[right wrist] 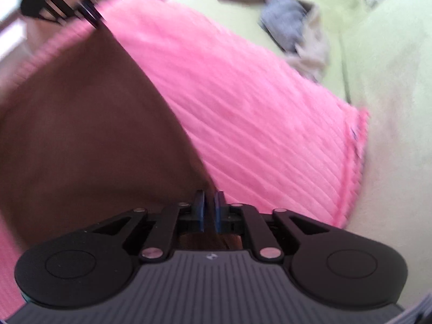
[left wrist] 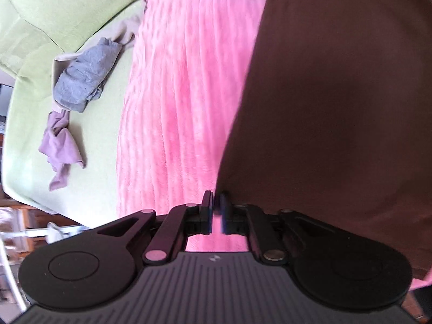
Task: Fold clothes
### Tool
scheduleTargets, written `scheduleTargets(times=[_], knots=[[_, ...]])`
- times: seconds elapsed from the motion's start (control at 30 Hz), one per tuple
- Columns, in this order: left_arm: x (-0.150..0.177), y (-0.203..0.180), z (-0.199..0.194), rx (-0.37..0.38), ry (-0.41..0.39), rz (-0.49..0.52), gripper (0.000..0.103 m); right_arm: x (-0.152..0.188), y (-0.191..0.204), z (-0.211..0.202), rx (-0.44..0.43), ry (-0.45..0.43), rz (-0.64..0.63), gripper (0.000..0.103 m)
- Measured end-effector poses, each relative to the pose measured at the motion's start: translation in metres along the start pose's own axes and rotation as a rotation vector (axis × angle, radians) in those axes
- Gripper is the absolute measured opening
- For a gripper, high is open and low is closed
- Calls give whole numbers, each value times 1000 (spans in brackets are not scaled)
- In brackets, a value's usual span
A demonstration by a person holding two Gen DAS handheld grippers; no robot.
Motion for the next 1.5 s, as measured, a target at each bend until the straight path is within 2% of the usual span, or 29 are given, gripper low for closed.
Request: scheduleTargets(times=[0.03, 0.07, 0.13, 0.23, 0.37, 0.47, 0.53, 0.63, 0.73, 0.83, 0.9, 0.97, 1.03, 1.07, 1.17, 1.2, 1.23, 1.27, 1.4, 1.5], knots=[[-1, -1, 5, -13, 9, 0, 12, 0, 0, -1, 45, -7, -3, 30], [1, 0, 6, -19, 13, -17, 12, 0, -1, -4, 90, -20, -10, 37], [13, 7, -3, -12, 10, -52, 12, 0, -2, -9, 138, -34, -14, 37], [21, 13, -23, 25, -30, -138, 12, 1, -4, -19, 148, -40, 27, 37], [-6, 17, -50, 105, -130, -241, 12, 3, -6, -37, 174, -57, 109, 38], [-23, -6, -61, 149, -183, -245, 16, 7, -4, -56, 167, -117, 269, 38], [-29, -25, -55, 163, -179, -234, 17, 18, 5, -66, 130, -158, 389, 37], [-17, -40, -24, 131, -96, -247, 18, 48, 16, -58, 108, -141, 511, 37], [-9, -32, -19, 103, -81, -269, 19, 72, 12, -47, 180, -107, 565, 37], [-2, -24, -26, 44, -69, -242, 18, 78, 0, -61, 200, -168, 678, 37], [3, -19, -27, 39, -63, -242, 18, 84, -9, -73, 209, -211, 772, 40], [10, -14, -22, 27, -38, -245, 18, 92, -8, -66, 217, -170, 781, 43], [20, -4, -12, -31, 7, -227, 18, 107, -7, -50, 267, -72, 757, 43], [26, 2, -12, -51, 15, -219, 18, 108, -7, -55, 288, -77, 776, 43], [33, 9, -28, 2, -16, -201, 18, 107, 0, -86, 343, -163, 893, 49], [35, 7, -37, 24, -33, -169, 22, 106, 9, -100, 358, -195, 933, 51], [34, 5, -43, 34, -52, -132, 31, 104, 17, -110, 365, -214, 963, 59], [34, 3, -48, 40, -71, -96, 33, 101, 29, -119, 369, -230, 1011, 63], [19, -3, -53, 82, -152, 80, 34, 81, 97, -139, 310, -247, 1216, 63], [5, -5, -39, 109, -191, 186, 34, 49, 155, -138, 263, -206, 1330, 63]])
Point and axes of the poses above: each gripper's, at about its wrist camera, not at the fingertips, and z roughly the way its jaws point, y to its left, x to its underside, the point moved 10 cm from there along z, roughly the way its jaws point
